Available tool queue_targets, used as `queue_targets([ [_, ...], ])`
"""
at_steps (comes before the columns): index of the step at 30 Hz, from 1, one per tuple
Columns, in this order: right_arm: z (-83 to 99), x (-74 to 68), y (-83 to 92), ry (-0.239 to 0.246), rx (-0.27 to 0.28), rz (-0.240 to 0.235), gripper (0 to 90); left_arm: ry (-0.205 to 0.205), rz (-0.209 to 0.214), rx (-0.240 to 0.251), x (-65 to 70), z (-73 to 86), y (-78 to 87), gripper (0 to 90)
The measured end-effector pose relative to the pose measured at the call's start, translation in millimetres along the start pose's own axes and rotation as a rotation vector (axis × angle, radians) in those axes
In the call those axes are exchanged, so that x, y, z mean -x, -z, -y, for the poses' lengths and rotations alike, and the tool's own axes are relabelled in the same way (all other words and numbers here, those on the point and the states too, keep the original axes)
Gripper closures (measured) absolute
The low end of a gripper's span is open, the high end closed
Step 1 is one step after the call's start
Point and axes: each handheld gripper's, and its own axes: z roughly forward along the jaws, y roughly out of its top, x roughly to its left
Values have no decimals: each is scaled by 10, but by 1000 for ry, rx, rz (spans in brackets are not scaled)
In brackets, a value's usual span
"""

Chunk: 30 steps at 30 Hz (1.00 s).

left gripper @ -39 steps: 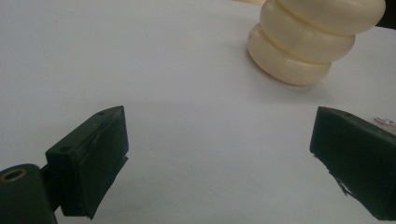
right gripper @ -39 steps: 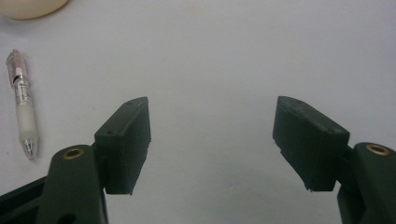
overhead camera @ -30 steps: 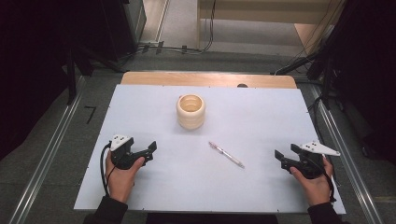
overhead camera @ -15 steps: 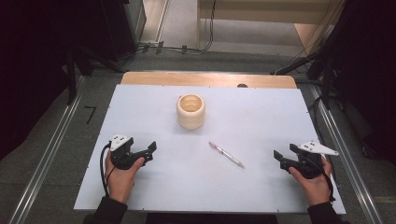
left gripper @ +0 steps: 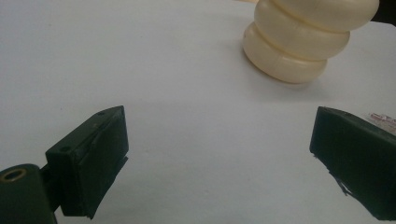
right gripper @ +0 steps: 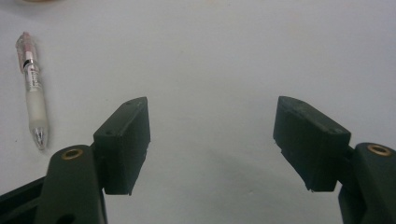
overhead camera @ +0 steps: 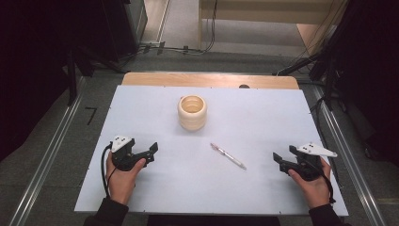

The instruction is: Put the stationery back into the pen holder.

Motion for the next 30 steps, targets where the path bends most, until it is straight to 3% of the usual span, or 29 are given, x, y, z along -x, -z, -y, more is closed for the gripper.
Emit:
queue_targets([
  [11,-21,-91,-61,31,-11,-16,261,-2,-3,1,4,1,0,50],
  [30,-52,-185,-102,43,-12,-36,261,-4,-4,0,5,3,-3,50],
])
